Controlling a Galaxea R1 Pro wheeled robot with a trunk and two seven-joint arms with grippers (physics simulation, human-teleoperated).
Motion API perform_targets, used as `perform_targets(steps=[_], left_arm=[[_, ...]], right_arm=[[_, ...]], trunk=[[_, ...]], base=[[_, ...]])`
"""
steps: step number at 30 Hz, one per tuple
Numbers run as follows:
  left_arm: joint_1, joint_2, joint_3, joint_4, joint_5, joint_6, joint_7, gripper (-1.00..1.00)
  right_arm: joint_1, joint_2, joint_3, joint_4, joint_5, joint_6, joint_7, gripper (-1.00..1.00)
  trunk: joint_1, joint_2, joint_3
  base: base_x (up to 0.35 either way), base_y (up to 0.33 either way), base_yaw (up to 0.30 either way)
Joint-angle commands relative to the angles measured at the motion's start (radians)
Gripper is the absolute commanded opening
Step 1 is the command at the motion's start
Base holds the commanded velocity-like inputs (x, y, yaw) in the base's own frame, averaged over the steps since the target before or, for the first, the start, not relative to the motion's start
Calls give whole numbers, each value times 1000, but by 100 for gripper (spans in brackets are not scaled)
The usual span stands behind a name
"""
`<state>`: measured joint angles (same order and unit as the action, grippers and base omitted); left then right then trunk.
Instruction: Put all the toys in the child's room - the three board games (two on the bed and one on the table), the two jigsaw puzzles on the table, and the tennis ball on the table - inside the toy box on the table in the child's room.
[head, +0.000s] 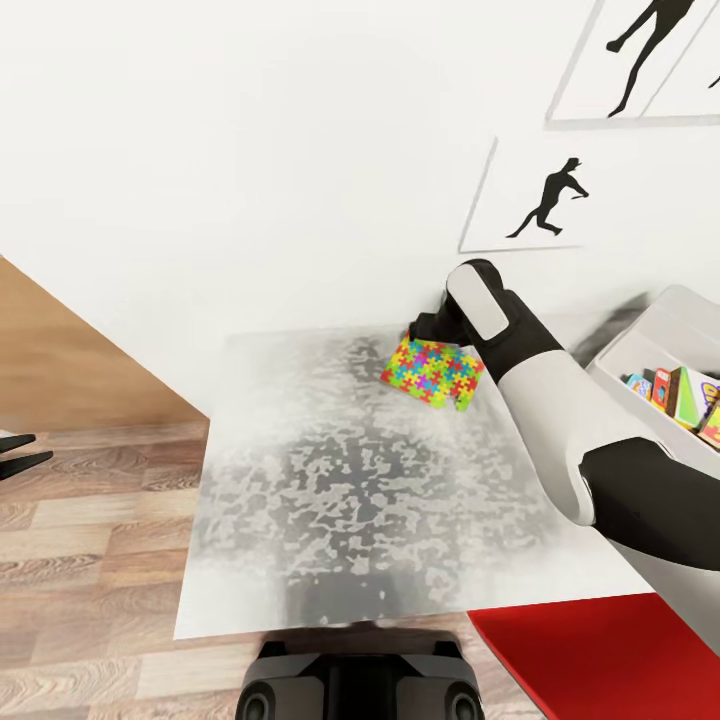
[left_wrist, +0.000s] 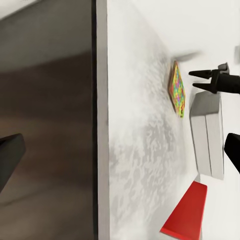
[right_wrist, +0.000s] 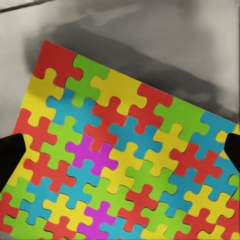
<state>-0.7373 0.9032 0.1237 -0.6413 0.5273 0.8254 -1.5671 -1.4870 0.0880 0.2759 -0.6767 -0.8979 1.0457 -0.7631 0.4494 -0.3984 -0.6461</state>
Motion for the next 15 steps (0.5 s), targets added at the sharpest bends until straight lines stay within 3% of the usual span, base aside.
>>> perform_targets(steps=[1, 15], left_arm=[[-1, 1, -1, 0, 0, 11, -4, 100], [-1, 0, -1, 0, 0, 11, -4, 100]], right_arm=[[-1, 0, 3, -1, -10, 2, -11, 100], [1, -3, 0, -4, -9, 2, -16, 100]], trunk=[[1, -2, 0], [1, -2, 11]], base=[[0, 0, 0], [0, 0, 0]])
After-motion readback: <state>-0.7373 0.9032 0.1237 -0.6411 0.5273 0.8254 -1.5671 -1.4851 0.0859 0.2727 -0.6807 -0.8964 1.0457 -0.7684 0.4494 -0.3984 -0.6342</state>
